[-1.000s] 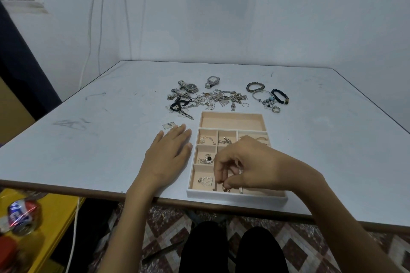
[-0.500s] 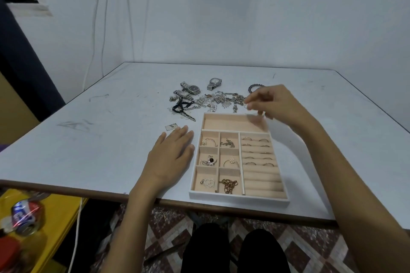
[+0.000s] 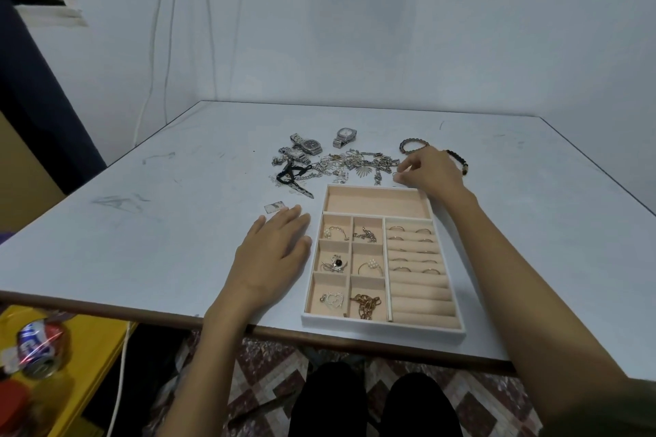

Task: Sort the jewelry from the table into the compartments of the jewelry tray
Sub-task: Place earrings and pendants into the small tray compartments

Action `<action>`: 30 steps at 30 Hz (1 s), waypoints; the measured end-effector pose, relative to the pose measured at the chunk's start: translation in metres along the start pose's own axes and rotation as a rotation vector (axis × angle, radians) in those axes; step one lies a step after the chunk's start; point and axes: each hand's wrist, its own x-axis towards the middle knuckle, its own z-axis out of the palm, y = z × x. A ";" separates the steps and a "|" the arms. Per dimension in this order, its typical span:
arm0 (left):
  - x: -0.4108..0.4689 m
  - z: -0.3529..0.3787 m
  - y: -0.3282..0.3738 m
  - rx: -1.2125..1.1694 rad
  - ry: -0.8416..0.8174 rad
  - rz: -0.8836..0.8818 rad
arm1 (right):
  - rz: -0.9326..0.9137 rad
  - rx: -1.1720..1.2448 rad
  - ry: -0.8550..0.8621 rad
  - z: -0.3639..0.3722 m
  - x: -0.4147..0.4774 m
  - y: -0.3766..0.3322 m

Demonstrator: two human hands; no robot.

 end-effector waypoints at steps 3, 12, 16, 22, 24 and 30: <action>0.001 0.000 0.000 -0.026 0.001 -0.013 | -0.007 0.032 0.009 0.002 -0.002 0.002; 0.005 -0.001 0.001 -0.093 0.030 -0.061 | -0.059 0.088 -0.014 0.000 -0.005 0.002; 0.004 0.000 0.000 -0.074 0.035 -0.043 | -0.029 0.031 -0.102 0.005 -0.007 -0.011; 0.002 0.002 -0.002 -0.029 0.043 -0.013 | -0.050 0.032 -0.138 0.004 -0.006 -0.016; 0.002 0.003 -0.002 -0.016 0.050 -0.008 | -0.054 0.046 -0.130 0.005 -0.005 -0.015; 0.003 0.004 -0.004 -0.057 0.043 0.003 | -0.036 0.098 -0.134 0.005 -0.001 -0.011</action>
